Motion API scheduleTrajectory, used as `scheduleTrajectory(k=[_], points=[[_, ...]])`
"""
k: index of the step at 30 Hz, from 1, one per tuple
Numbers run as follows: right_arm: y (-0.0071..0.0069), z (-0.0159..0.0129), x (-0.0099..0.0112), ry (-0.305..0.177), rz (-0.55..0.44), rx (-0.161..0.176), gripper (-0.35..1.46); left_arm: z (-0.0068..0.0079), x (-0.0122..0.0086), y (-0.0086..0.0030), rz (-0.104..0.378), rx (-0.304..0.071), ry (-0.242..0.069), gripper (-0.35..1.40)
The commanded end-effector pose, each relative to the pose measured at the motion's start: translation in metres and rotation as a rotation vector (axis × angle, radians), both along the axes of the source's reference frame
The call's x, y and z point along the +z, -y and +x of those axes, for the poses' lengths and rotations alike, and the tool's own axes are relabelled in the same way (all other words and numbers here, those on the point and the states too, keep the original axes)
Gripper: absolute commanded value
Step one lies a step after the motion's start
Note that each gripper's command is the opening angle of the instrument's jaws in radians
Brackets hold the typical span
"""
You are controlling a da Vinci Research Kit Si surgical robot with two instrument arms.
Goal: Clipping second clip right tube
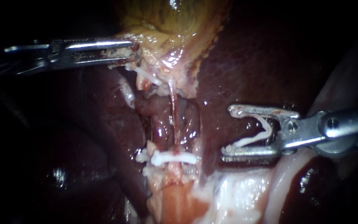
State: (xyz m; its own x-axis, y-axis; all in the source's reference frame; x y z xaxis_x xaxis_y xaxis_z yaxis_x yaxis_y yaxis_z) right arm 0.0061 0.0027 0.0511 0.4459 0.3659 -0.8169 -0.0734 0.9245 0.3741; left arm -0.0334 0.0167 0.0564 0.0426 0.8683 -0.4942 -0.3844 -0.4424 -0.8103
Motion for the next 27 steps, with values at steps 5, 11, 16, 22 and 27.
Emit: scheduleTrajectory(k=[5, 11, 16, 22, 27], points=[[0.0000, 0.0000, 0.0000, 0.000, 0.000, 0.000, 0.48, 0.0005, -0.0004, 0.0001, 0.001, 0.002, 0.002, -0.35], [0.0000, 0.0000, 0.0000, 0.000, 0.000, 0.000, 0.48, 0.0029, -0.0024, 0.0001, 0.009, 0.008, 0.006, -0.35], [0.0000, 0.0000, 0.0000, 0.000, 0.000, 0.000, 0.48, 0.0055, -0.0047, -0.0002, 0.015, -0.006, 0.003, -0.35], [0.0000, 0.0000, 0.0000, 0.000, 0.000, 0.000, 0.48, 0.0082, -0.0063, -0.0007, 0.022, -0.035, 0.004, -0.35], [0.0000, 0.0001, 0.0000, 0.000, 0.000, 0.001, 0.48, 0.0088, -0.0067, -0.0007, 0.021, -0.044, 0.004, -0.35]])
